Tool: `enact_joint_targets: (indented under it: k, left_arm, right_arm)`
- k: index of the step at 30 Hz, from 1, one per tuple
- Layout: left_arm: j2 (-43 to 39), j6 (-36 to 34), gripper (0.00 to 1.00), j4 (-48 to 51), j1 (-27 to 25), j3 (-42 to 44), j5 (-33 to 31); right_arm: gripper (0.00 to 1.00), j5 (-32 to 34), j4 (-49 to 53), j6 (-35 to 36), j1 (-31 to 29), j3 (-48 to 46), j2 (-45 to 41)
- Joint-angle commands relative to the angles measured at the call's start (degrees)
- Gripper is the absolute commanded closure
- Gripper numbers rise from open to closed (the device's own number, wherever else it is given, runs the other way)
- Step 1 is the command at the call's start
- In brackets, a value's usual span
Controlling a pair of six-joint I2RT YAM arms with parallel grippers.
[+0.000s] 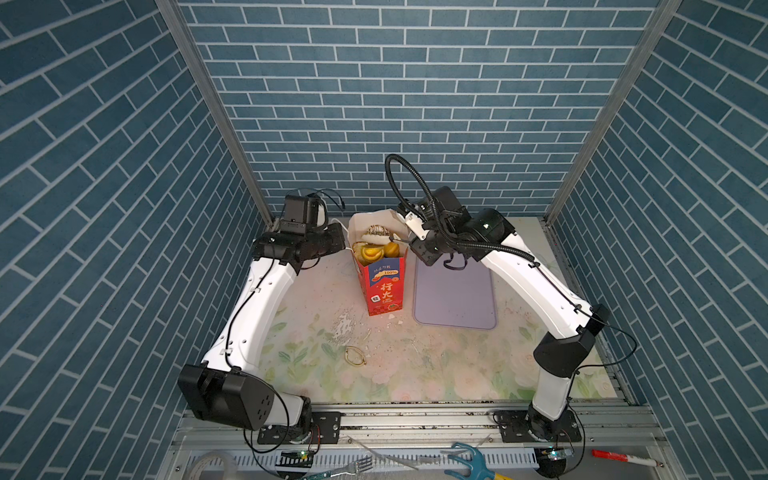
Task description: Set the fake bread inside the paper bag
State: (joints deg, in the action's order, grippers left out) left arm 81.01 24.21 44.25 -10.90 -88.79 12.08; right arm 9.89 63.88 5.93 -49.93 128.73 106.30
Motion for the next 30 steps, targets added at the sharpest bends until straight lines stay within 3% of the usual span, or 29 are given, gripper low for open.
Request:
enact_joint_targets:
  k: [1, 4, 10, 14, 19, 24, 30]
  left_arm:
    - [-0.72, -0.48, 1.00, 0.84, -0.28, -1.43, 0.16]
    - [-0.56, -1.07, 0.95, 1.41, -0.34, -2.40, -0.50]
    - [-1.47, -3.08, 0.51, 3.49, -0.14, -6.90, -4.46]
    - [-1.61, -5.42, 0.33, 5.65, 2.07, -10.95, -7.39]
    - [-4.59, -4.83, 0.27, 3.92, 11.29, -7.87, -7.22]
    - [-7.97, -3.53, 0.25, -0.37, 19.77, 1.72, -7.33]
    - [-9.61, -2.59, 0.25, -2.12, 21.62, 11.65, -6.45]
  right_arm:
    - [0.53, 1.62, -0.49, -0.37, -0.34, 3.87, -1.75]
    - [0.54, 1.88, -1.27, -0.40, -0.30, 6.04, -3.07]
    - [0.55, 6.01, -2.84, -0.40, 0.88, 7.60, -6.27]
    - [0.55, 7.56, -2.50, -2.47, 5.28, 4.06, -9.90]
    - [0.55, 6.15, -3.45, -6.12, 15.08, -8.22, -17.50]
    - [0.54, 3.14, -7.14, -9.27, 27.67, -27.94, -24.73]
    - [0.55, -4.13, -17.68, -11.32, 42.99, -49.14, -26.91]
